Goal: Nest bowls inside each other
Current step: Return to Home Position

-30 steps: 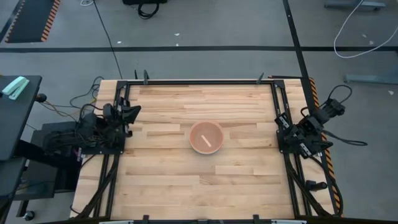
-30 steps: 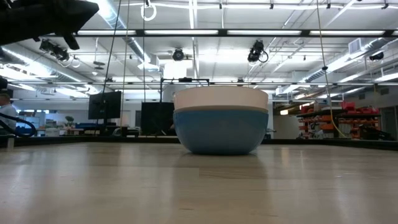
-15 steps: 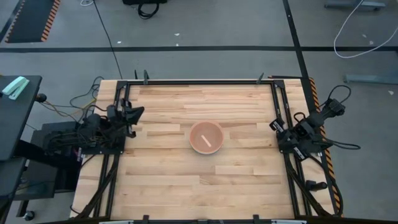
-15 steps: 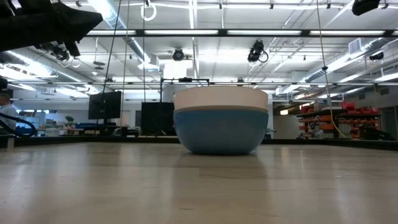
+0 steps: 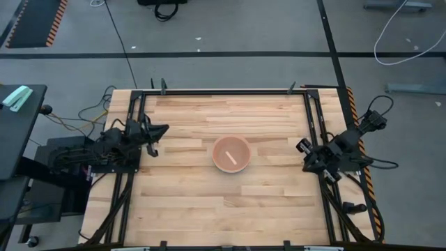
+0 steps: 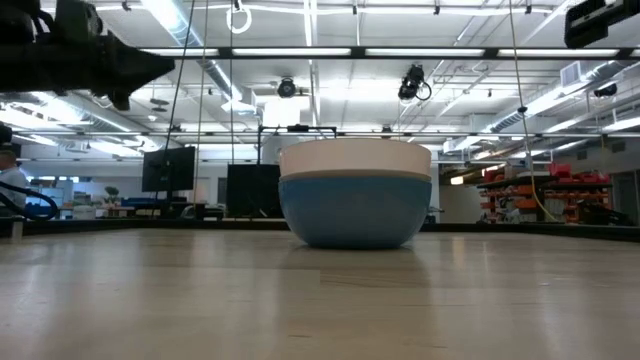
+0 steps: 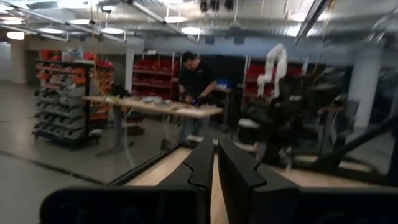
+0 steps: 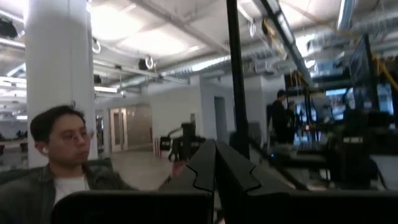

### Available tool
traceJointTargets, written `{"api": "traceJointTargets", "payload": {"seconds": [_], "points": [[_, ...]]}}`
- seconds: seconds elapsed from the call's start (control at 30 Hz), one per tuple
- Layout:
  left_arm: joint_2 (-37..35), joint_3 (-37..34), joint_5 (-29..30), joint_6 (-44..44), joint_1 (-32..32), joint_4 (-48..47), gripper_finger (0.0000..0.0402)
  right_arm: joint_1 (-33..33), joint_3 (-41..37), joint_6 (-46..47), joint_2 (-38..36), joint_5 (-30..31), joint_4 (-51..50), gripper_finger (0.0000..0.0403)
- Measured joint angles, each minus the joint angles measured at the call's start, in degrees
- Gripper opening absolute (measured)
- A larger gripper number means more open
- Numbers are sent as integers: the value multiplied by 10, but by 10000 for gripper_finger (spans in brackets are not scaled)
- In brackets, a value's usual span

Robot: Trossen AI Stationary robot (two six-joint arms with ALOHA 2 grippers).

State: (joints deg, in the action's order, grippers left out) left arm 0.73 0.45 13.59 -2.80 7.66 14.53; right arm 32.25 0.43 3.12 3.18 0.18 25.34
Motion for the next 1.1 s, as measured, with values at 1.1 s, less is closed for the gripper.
{"api": "traceJointTargets", "payload": {"seconds": [1.1], "points": [[0,0,69,44,0,-113,24,0,0,7,5,0,-243,18]]}}
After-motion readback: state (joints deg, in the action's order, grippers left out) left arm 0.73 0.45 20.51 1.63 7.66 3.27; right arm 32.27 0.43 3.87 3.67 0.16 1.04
